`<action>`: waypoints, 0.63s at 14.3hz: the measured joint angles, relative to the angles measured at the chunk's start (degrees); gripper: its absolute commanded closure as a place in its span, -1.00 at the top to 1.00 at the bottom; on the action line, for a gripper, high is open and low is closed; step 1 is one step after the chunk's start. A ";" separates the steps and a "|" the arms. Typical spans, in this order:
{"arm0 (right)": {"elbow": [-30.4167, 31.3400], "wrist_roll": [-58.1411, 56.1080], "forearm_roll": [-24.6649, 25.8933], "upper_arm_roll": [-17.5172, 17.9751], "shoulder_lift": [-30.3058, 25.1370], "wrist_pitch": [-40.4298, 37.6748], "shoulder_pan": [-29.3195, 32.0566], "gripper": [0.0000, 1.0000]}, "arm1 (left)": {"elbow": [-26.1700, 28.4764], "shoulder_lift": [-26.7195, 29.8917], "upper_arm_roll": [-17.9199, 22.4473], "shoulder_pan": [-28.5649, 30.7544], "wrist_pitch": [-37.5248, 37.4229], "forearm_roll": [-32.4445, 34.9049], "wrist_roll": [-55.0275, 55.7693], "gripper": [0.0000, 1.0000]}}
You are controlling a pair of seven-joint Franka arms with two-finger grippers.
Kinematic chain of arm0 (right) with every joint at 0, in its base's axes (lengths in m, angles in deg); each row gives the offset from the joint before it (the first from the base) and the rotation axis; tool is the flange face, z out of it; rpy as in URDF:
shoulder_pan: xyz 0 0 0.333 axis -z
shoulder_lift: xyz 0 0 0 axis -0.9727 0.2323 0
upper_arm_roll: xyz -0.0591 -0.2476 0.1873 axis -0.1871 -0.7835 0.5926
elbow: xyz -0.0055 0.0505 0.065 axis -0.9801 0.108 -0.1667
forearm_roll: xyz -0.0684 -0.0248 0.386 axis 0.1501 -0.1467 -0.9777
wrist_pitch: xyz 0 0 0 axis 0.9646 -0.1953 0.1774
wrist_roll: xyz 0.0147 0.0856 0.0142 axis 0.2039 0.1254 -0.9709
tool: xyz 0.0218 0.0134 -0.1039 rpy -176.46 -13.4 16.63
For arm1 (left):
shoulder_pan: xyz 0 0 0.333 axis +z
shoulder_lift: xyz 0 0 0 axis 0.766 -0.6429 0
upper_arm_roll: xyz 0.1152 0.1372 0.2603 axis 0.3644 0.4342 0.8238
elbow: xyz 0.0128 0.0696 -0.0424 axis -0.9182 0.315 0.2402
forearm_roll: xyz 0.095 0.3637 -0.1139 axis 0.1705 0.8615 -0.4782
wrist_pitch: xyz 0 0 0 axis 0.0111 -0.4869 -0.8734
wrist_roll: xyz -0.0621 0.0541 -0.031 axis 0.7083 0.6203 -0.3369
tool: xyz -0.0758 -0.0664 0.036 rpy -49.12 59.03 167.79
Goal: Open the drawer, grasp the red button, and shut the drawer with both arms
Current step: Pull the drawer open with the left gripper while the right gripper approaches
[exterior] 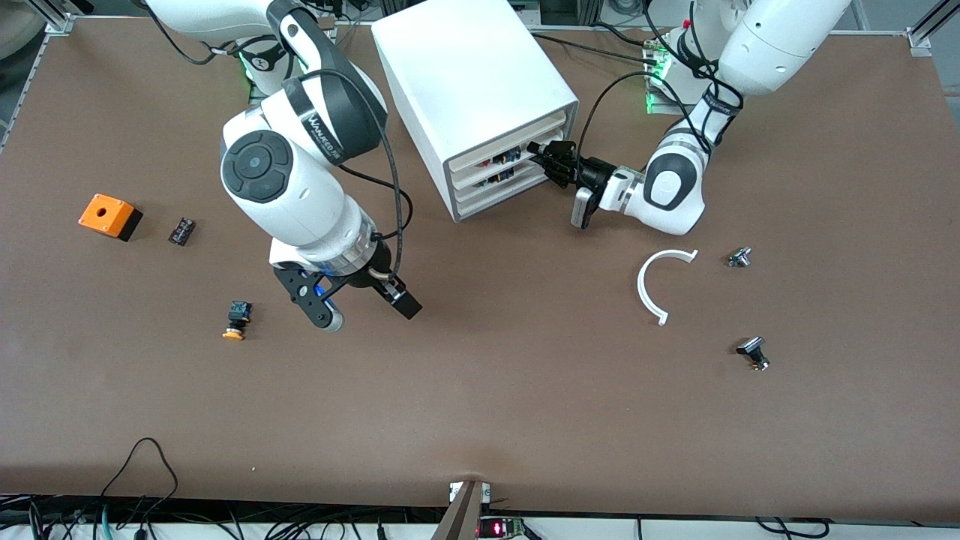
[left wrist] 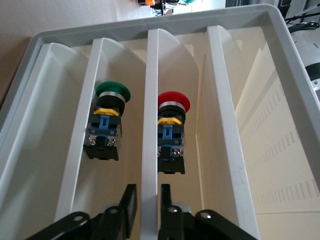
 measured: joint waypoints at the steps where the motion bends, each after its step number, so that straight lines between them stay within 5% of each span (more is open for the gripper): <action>1: -0.33 0.98 0.00 0.00 0.22 0.47 -0.44 0.98 | 0.00 -0.17 -0.24 -0.08 0.00 -0.22 -0.05 -1.00; 9: -0.70 6.05 -0.02 0.00 0.35 2.15 -2.10 0.98 | -2.21 -0.31 0.54 1.77 0.39 -0.62 0.33 -1.00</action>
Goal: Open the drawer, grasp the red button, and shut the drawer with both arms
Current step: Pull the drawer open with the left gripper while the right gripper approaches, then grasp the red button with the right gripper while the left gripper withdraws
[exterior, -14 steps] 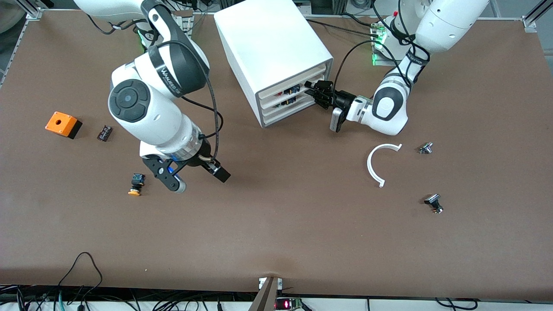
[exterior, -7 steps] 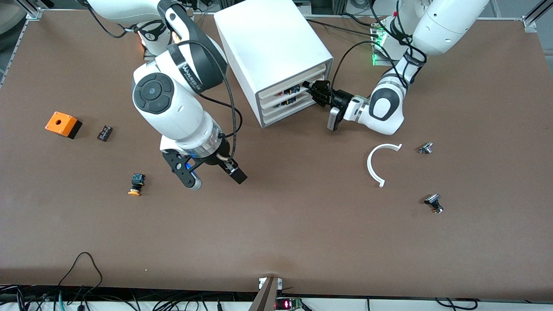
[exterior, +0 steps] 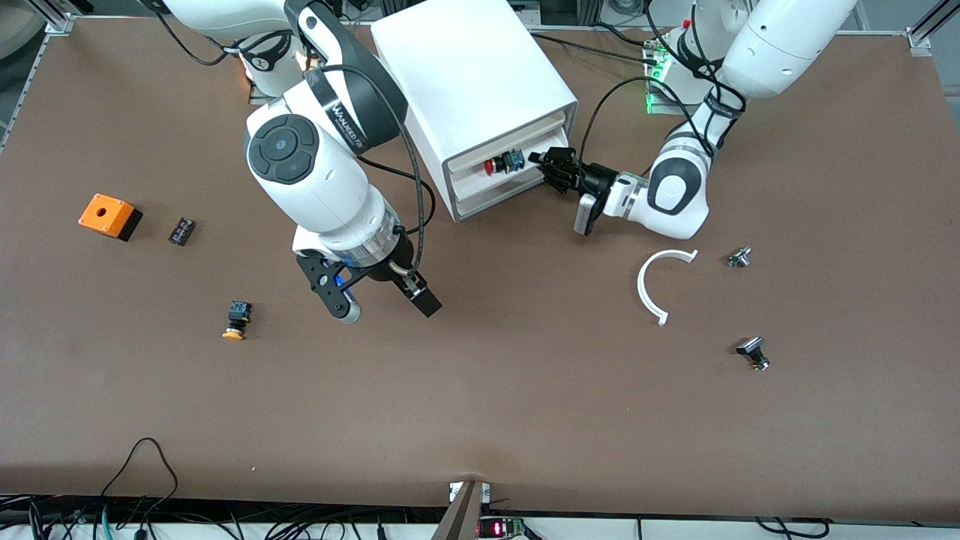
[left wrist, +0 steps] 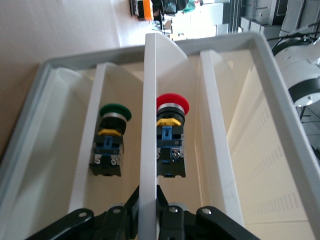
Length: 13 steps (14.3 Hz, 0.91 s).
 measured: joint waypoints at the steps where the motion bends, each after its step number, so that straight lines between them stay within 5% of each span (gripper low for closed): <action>1: -0.06 0.94 -0.01 0.01 0.01 0.04 -0.34 0.98 | -0.77 -0.15 0.45 0.42 0.11 0.05 0.69 -1.00; 13: -0.86 21.30 -0.06 0.03 2.25 -0.01 -12.89 0.98 | -14.24 -4.50 6.24 3.39 -1.25 7.61 8.74 -1.00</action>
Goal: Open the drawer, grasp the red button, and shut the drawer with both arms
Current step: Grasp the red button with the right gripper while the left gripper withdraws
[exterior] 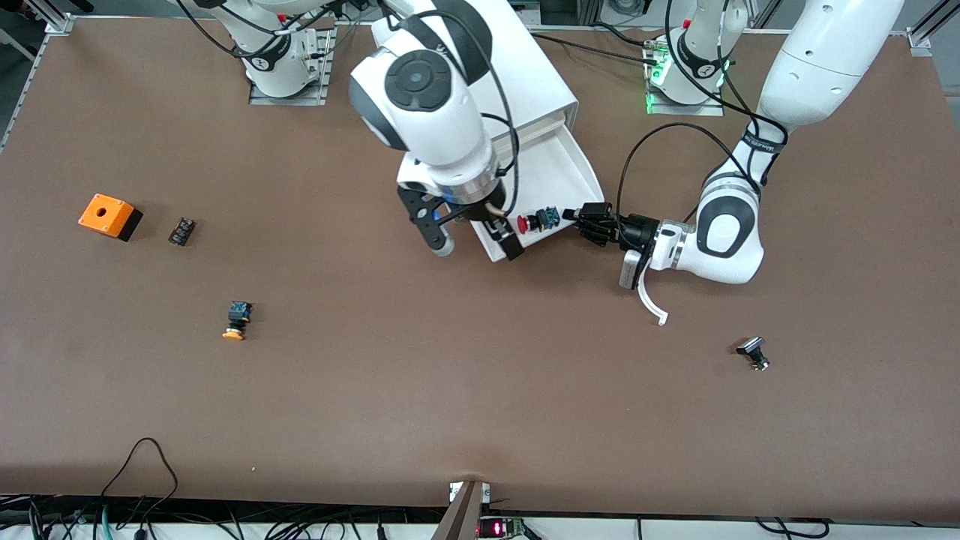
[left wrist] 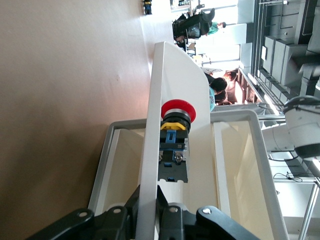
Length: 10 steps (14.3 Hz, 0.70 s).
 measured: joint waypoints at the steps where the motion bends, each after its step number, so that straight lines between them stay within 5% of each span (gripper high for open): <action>1: 0.01 1.65 0.00 -0.02 0.98 -0.05 -1.32 0.98 | -0.67 -0.10 0.42 0.05 0.00 0.03 0.59 -1.00; 3: -0.01 4.29 0.03 -0.11 2.91 -0.01 -3.82 0.98 | -1.91 -0.66 0.85 0.18 0.00 0.08 1.32 0.97; 10: -0.04 7.38 0.33 -1.92 6.80 3.02 -7.57 0.98 | -4.81 -0.97 1.09 1.18 0.77 3.34 2.45 1.00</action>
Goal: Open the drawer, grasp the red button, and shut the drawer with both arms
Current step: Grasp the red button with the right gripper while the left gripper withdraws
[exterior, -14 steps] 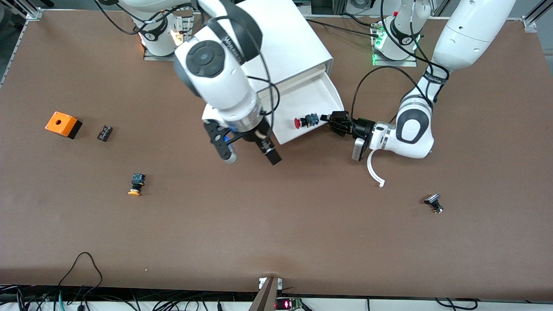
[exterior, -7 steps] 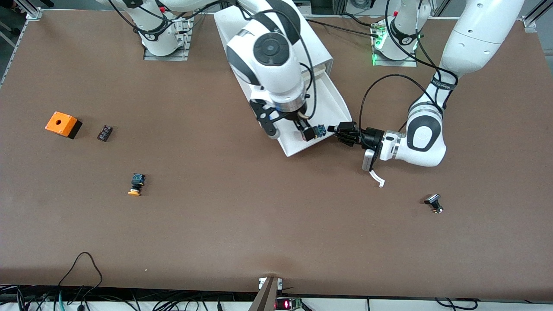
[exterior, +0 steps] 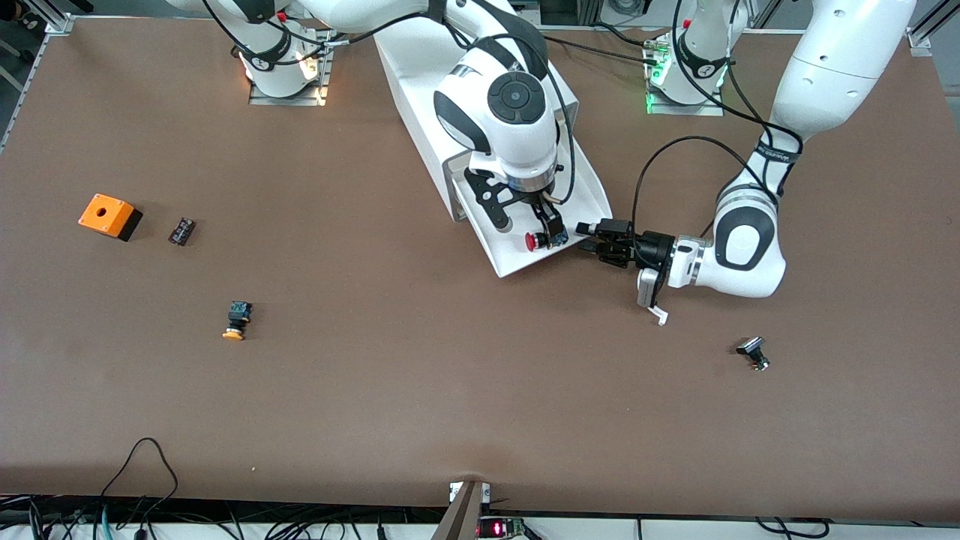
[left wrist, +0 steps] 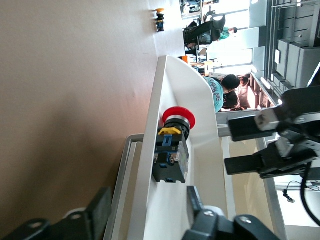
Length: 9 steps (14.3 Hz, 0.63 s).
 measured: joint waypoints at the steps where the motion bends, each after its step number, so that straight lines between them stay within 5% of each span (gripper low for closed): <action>1: 0.00 0.00 0.04 -0.52 0.41 1.27 -0.23 0.98 | -0.59 0.59 0.00 0.28 -0.02 1.54 1.47 1.00; 9: -0.01 1.37 0.07 -1.74 4.31 9.75 -0.52 0.88 | -15.59 5.17 0.05 2.28 -8.91 30.96 23.77 1.00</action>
